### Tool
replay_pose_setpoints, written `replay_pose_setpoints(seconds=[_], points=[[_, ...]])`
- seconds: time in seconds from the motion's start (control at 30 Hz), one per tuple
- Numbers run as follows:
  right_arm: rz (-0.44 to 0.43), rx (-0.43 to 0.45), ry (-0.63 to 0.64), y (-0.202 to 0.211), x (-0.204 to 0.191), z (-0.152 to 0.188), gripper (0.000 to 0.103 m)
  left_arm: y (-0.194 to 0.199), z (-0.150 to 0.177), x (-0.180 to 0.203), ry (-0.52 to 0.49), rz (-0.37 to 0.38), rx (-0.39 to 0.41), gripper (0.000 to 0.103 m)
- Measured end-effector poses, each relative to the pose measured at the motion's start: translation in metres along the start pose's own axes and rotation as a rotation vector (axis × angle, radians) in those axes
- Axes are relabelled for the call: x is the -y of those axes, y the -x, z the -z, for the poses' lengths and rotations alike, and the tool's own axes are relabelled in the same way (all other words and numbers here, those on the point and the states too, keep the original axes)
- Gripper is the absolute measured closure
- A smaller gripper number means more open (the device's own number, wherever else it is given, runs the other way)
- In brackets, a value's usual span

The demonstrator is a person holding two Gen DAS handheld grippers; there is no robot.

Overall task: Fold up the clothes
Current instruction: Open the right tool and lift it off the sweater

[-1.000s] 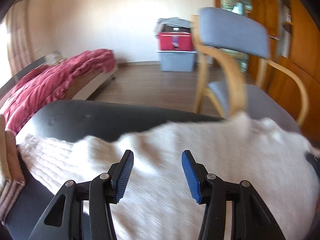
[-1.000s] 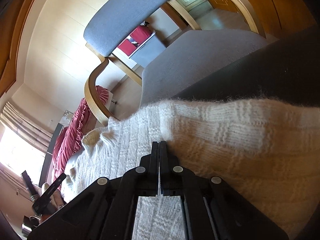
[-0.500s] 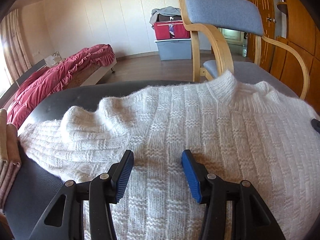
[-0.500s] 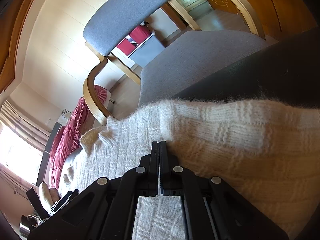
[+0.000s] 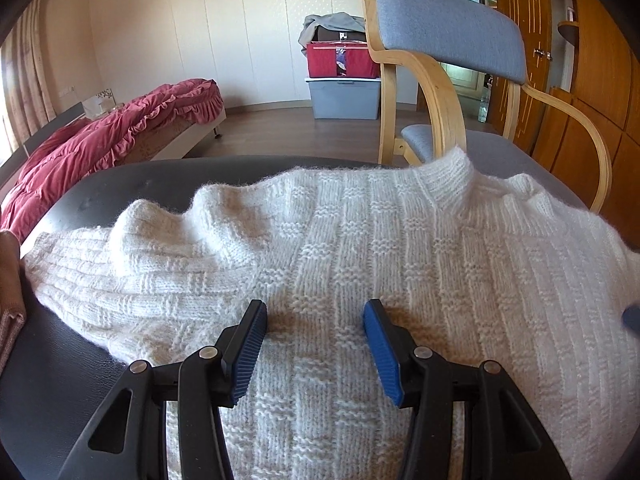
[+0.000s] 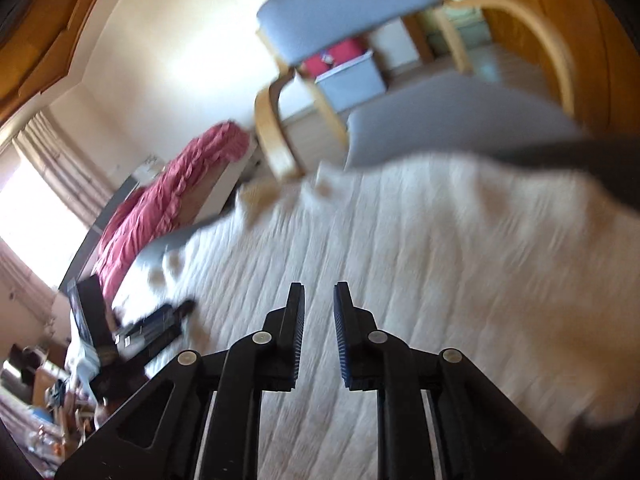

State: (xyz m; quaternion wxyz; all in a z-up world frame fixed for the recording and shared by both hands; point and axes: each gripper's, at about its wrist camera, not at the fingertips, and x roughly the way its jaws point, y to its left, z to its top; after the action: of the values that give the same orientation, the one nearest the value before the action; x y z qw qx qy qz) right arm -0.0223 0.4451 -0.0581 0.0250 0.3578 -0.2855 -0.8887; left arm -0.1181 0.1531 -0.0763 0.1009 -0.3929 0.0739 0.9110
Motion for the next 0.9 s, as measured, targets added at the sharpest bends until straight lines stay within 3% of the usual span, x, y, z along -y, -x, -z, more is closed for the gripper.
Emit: replay_pose_setpoints(seconds=[0.1,0.23,0.43,0.63,0.83,0.87,0.9], points=[[-0.038,-0.032,-0.069,-0.008,0.018,0.012,0.091,-0.002,-0.002,-0.003,0.010,0.011,-0.003,0.051],[-0.060,0.012,-0.154,0.004,0.041,0.012,0.093,-0.002,-0.002,-0.004,0.016,0.019,-0.004,0.051],[0.013,0.016,-0.096,0.027,0.034,0.014,0.086,-0.006,-0.006,-0.010,0.026,0.030,-0.006,0.051],[0.180,0.115,-0.177,0.109,0.097,0.020,0.081,-0.006,-0.005,-0.011,0.030,0.036,-0.007,0.051],[0.456,0.262,-0.413,0.216,0.187,0.045,0.080,-0.007,-0.005,-0.012,0.032,0.038,-0.007,0.051],[0.510,0.285,-0.443,0.233,0.199,0.050,0.079,-0.007,-0.005,-0.013,0.033,0.039,-0.007,0.051],[0.576,0.310,-0.468,0.251,0.210,0.055,0.071,-0.007,-0.005,-0.013,0.033,0.040,-0.007,0.051]])
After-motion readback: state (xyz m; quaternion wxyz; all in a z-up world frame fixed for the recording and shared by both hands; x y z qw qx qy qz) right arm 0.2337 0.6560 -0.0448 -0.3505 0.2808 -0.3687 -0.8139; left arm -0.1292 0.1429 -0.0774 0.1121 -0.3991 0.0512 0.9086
